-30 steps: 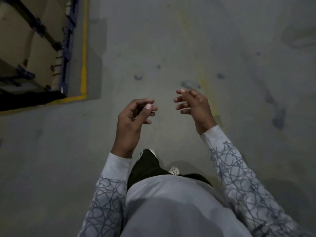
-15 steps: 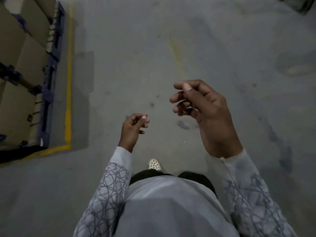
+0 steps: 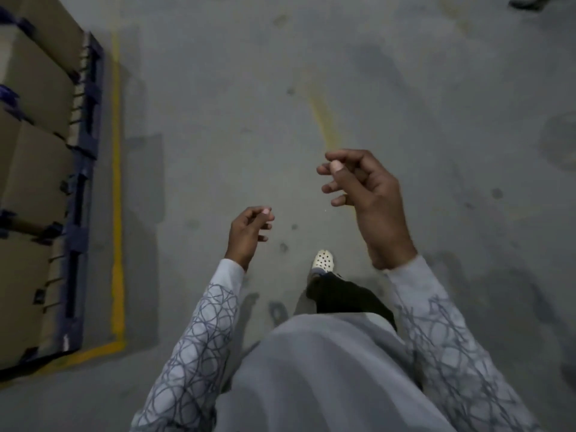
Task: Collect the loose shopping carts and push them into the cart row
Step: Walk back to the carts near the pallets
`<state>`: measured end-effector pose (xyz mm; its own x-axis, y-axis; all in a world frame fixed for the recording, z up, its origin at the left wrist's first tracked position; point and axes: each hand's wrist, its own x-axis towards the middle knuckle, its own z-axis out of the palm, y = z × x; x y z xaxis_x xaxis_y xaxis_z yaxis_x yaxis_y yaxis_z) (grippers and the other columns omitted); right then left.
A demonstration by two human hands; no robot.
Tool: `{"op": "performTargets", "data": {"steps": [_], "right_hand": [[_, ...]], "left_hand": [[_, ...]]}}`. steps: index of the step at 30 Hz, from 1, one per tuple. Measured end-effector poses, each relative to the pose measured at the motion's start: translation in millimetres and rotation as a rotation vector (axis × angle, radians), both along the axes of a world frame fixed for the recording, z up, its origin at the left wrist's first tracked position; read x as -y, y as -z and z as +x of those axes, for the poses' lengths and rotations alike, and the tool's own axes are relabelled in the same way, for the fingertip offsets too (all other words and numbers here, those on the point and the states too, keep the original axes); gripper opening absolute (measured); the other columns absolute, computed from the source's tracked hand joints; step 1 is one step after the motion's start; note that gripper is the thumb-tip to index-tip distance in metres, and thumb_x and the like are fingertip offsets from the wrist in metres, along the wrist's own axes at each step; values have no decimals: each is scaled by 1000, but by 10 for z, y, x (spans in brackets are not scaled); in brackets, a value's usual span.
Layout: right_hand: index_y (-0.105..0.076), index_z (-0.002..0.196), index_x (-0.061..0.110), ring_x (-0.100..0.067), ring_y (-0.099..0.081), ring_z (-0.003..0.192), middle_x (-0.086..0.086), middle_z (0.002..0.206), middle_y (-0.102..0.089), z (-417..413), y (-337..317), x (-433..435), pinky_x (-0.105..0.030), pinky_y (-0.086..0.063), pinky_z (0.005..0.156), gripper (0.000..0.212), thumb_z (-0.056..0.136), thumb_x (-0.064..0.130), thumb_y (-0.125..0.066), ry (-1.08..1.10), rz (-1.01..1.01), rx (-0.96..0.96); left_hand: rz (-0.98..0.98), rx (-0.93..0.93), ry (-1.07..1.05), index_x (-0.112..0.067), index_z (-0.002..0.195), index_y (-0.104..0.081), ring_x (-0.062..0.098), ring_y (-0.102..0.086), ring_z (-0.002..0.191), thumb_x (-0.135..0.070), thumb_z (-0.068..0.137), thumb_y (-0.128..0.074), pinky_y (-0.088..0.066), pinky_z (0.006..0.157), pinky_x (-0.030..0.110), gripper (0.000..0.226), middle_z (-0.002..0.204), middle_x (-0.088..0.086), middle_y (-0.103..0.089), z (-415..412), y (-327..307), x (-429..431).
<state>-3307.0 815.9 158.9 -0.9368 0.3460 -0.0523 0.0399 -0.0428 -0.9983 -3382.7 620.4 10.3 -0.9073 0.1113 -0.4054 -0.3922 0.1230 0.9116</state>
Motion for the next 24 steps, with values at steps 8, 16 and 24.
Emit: {"op": "performTargets", "data": {"steps": [8,16,24], "right_hand": [[-67,104,27,-15,-67,78,-1,103,-74,-2611,901,-603,-29,-47,64,12,93,28,-66,-158,-22,358],[-65,105,23,-25,-69,81,-7,103,-73,-4316,2127,-827,-32,-51,65,12,98,31,-59,-246,42,678],[-62,102,13,-25,-64,72,-13,107,-72,-6751,2502,-982,-27,-46,61,12,98,23,-57,-174,34,858]], "left_hand": [[36,-246,-144,-11,114,-68,18,-66,90,-19,99,-60,-52,75,39,18,107,11,-73,-2064,-1047,-579],[75,-469,-215,-7,119,-65,27,-67,103,-15,100,-58,-55,81,43,22,110,6,-73,-3969,-1493,-637],[130,-614,-190,-3,122,-62,33,-65,106,-16,101,-55,-54,81,46,26,113,10,-71,-6571,-1826,-608]]}}
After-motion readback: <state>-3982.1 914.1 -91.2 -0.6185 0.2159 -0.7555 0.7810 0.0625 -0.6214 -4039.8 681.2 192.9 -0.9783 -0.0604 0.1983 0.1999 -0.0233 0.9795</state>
